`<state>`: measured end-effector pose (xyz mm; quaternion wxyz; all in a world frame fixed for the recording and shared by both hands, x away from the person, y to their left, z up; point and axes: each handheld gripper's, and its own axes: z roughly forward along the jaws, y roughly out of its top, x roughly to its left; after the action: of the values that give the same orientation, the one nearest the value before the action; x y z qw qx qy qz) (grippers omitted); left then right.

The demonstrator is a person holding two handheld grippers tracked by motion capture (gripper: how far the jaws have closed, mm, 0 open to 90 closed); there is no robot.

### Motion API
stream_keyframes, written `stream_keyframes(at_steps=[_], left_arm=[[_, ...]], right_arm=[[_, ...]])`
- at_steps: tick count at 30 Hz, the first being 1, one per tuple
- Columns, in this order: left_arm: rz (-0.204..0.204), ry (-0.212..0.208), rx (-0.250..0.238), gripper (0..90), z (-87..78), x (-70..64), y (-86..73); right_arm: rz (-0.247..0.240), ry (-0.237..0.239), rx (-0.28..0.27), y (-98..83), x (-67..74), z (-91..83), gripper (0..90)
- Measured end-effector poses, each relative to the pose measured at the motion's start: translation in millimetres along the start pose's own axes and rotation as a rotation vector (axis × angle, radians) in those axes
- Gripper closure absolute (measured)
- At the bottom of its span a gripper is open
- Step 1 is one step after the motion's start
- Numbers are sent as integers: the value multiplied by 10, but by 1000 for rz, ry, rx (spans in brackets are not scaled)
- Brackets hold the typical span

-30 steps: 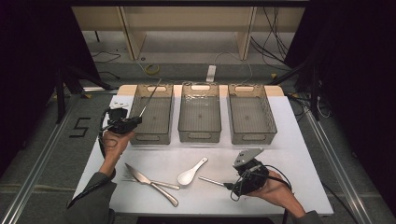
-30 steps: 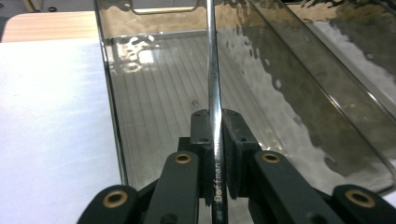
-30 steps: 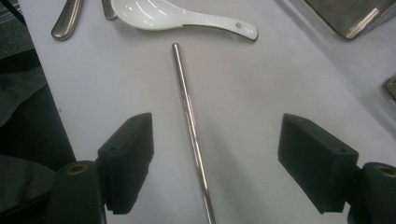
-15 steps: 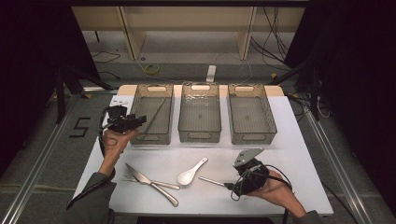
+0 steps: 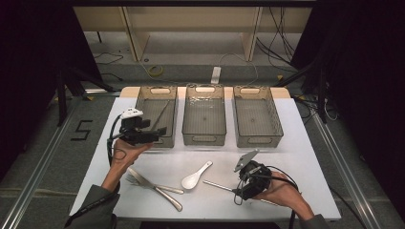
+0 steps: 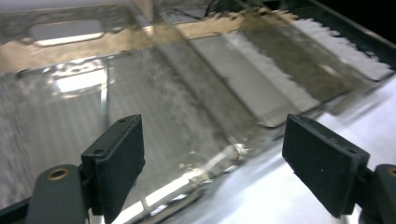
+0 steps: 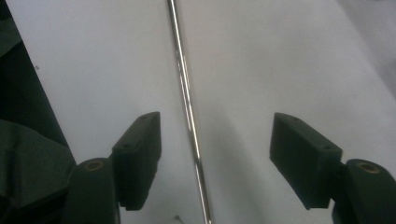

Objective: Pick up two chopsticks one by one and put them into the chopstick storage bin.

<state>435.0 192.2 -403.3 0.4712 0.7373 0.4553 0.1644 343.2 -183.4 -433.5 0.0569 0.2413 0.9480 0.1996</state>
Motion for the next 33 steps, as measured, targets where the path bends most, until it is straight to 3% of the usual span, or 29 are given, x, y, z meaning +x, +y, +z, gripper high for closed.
stream_keyframes(at_steps=[5,6,12,17,24,33], left_arm=[[19,-38,4,183,-62,-174,-27],[24,-49,-2,182,-75,-205,-39],[58,-139,-46,166,-156,-400,-123],[64,-166,-41,158,-178,-470,-175],[88,-173,-29,159,-215,-576,-262],[104,-198,-6,159,-267,-677,-341]], right_arm=[[-30,-3,51,43,20,59,454],[-15,-3,59,55,33,69,475],[-42,7,108,77,58,128,554],[-72,9,135,72,57,177,605],[-98,17,173,71,57,219,675],[-95,18,204,80,76,263,761]])
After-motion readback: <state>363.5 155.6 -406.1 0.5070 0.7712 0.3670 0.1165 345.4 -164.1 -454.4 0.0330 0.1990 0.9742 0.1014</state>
